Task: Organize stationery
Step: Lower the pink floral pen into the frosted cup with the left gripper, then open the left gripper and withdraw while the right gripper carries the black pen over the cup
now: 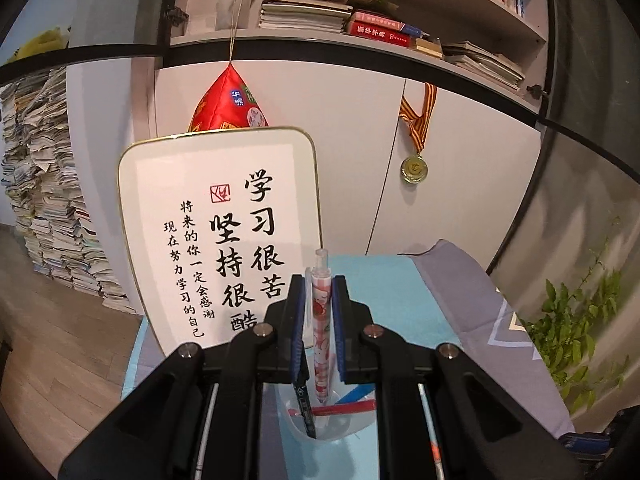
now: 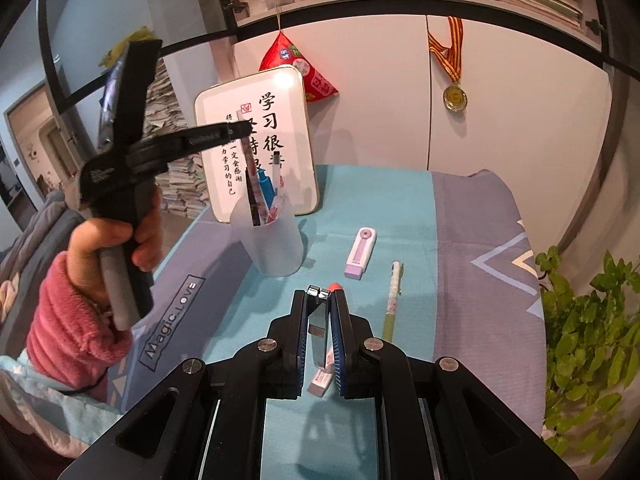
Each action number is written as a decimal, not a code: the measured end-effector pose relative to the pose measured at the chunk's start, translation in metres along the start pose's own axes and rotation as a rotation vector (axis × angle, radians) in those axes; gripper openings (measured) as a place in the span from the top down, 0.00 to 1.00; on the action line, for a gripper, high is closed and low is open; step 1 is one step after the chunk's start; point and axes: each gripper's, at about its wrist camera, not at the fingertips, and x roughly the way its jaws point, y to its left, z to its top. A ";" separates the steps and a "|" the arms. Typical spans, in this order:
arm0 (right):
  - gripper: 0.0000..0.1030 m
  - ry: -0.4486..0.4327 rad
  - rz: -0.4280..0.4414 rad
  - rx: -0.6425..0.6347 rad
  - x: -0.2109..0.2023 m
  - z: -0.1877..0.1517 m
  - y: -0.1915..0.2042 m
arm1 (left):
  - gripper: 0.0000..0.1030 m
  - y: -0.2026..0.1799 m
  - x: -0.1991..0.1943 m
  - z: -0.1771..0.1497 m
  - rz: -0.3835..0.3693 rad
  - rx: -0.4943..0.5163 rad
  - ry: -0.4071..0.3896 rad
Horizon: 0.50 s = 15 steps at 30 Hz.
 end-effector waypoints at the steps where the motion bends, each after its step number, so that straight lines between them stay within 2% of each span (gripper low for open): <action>1: 0.88 0.000 0.000 0.001 0.000 0.000 0.000 | 0.89 0.000 0.001 -0.002 0.001 0.002 -0.001; 15: 0.88 -0.004 0.011 -0.005 -0.001 0.000 0.003 | 0.88 -0.003 0.012 -0.031 0.010 0.042 0.103</action>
